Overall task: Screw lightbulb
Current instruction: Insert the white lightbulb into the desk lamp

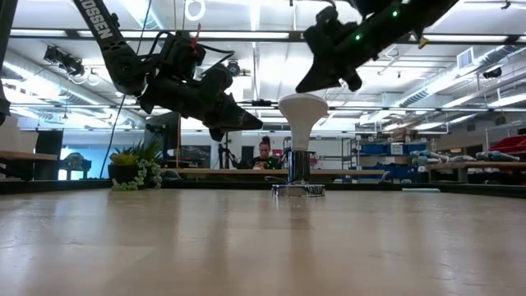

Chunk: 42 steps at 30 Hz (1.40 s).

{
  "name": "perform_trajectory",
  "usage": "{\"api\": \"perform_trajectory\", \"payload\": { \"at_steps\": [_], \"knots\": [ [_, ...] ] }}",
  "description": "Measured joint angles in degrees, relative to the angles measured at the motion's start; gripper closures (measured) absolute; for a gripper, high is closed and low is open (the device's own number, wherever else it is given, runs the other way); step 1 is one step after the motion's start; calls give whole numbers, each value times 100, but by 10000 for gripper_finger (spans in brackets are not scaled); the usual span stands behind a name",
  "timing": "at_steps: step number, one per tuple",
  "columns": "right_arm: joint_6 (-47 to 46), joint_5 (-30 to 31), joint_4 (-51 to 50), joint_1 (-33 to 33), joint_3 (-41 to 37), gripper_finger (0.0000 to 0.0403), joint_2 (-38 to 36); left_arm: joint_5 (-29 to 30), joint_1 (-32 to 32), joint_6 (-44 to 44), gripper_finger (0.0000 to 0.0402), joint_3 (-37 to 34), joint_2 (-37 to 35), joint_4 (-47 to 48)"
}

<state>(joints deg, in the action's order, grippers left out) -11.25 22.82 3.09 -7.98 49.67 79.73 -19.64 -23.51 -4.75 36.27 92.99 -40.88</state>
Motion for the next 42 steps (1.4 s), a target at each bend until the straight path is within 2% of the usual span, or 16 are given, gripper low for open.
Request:
{"api": "perform_trajectory", "payload": {
  "at_steps": [9,19,42],
  "knots": [
    [-209,-276,314,-178,46,391,333,-1,0,11,401,0,1,4],
    [-238,-346,48,-62,32,389,292,-4,0,11,401,0,0,11],
    [-213,-364,134,-89,-11,392,175,-7,0,4,401,0,1,11]
  ]
}}
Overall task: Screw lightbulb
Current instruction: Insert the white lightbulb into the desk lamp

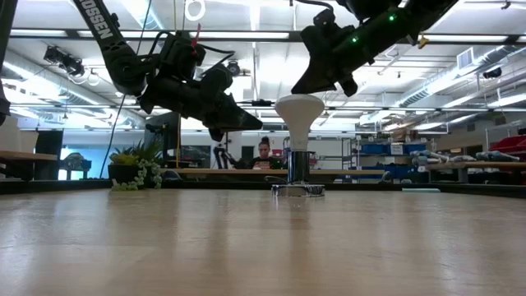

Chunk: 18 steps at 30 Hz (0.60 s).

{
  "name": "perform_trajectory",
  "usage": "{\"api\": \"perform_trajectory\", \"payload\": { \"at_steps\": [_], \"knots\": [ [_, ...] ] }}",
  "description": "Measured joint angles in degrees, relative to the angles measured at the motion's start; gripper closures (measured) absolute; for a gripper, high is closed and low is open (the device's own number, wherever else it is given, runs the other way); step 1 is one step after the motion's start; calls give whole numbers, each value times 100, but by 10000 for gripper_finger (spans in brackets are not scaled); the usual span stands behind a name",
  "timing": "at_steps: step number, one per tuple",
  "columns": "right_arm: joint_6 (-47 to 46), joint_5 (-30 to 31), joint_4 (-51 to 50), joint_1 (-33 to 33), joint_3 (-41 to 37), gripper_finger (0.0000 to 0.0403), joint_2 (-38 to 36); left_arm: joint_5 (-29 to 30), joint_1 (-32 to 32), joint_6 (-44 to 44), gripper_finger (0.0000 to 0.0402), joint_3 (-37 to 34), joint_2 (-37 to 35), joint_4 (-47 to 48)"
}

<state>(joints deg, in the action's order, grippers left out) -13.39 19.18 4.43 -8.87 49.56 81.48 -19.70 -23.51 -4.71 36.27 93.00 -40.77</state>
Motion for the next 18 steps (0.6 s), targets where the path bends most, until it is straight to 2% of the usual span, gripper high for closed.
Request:
{"api": "perform_trajectory", "payload": {
  "at_steps": [18],
  "knots": [
    [256,-7,179,-106,-11,391,-27,-2,0,-3,401,0,1,-2]
  ]
}}
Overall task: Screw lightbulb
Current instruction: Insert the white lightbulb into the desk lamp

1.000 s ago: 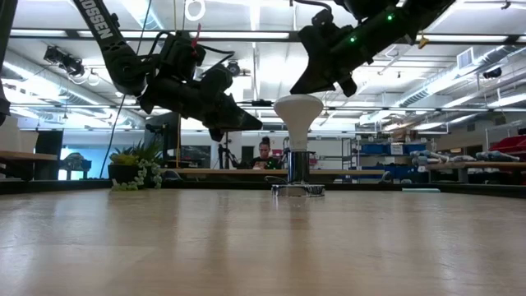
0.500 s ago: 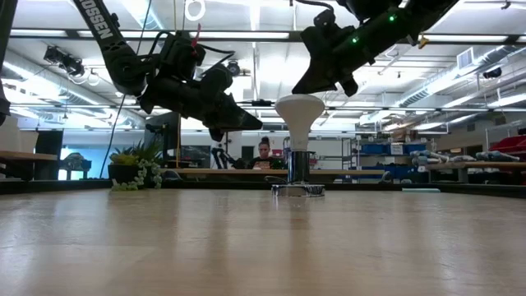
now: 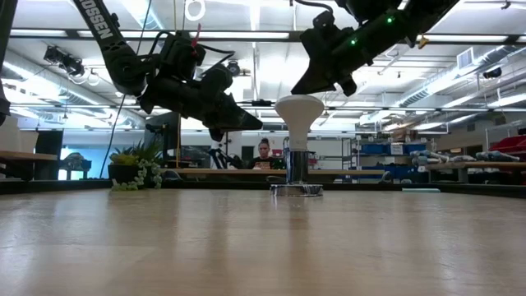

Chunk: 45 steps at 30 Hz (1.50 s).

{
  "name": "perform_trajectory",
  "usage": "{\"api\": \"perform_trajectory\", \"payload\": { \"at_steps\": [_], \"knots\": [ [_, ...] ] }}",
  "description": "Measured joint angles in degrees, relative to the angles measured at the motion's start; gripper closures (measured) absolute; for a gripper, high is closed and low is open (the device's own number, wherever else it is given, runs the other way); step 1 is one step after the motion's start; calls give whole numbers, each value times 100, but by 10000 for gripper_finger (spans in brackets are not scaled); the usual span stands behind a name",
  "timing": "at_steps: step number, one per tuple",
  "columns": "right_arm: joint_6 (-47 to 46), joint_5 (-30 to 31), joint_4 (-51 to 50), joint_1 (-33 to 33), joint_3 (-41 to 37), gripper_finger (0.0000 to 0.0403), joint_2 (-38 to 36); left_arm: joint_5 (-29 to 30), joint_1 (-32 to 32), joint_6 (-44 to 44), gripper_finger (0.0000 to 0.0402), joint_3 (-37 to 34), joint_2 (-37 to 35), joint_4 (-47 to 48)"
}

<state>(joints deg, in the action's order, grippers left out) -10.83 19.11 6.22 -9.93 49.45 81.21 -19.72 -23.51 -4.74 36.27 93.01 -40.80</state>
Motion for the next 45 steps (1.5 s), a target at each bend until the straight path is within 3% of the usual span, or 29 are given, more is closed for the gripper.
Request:
{"api": "perform_trajectory", "payload": {
  "at_steps": [15,23,28,34,45],
  "knots": [
    [290,126,176,-33,5,391,-110,-152,0,-79,401,-2,-1,-91],
    [413,477,-660,-658,17,391,-678,-348,160,-435,401,0,-2,-785],
    [205,-321,-862,-1101,17,391,-500,-283,197,-491,401,4,-2,-776],
    [233,-844,-561,-1137,17,391,-154,-143,214,-496,401,158,-2,-747],
    [181,-1021,-573,-1106,26,393,-111,214,214,-462,401,245,-2,-632]
  ]
}}
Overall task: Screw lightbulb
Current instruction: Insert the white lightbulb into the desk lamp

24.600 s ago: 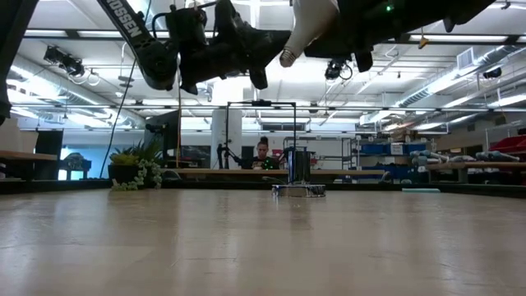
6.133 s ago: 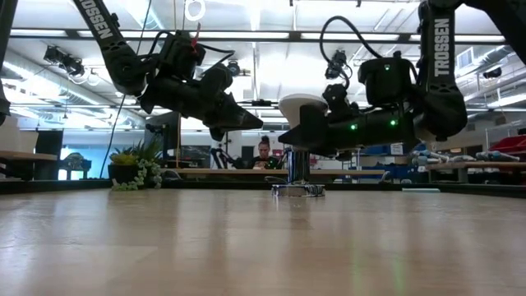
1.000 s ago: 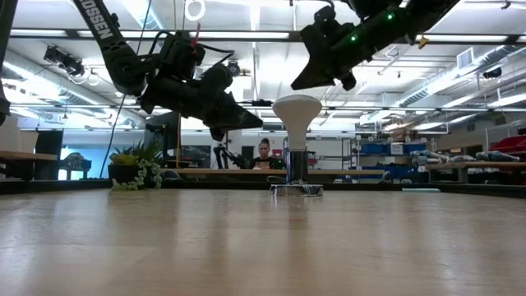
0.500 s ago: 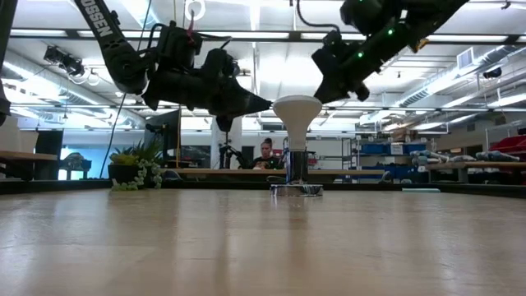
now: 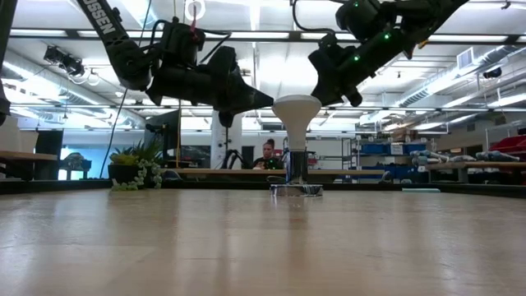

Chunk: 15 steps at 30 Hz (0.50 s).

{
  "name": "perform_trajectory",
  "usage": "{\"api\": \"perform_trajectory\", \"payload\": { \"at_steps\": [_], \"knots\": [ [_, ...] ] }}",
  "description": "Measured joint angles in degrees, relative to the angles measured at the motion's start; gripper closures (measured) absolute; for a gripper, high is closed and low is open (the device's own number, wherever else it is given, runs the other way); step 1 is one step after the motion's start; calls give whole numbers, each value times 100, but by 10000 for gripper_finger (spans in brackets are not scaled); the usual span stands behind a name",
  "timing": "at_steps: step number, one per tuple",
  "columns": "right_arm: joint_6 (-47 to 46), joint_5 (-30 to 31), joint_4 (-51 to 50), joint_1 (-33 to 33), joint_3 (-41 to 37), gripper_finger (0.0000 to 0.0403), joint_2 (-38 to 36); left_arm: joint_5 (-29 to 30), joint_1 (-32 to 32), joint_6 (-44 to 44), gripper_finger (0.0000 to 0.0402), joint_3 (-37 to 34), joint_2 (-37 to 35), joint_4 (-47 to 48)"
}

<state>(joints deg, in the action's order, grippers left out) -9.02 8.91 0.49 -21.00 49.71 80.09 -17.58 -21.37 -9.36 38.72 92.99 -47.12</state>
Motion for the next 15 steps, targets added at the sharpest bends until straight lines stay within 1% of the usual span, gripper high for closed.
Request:
{"api": "perform_trajectory", "payload": {
  "at_steps": [7,15],
  "knots": [
    [100,21,-56,-40,0,387,-182,15,-16,18,401,0,0,32],
    [170,9,-124,-25,0,339,-750,-54,-76,28,401,0,2,36]
  ]
}}
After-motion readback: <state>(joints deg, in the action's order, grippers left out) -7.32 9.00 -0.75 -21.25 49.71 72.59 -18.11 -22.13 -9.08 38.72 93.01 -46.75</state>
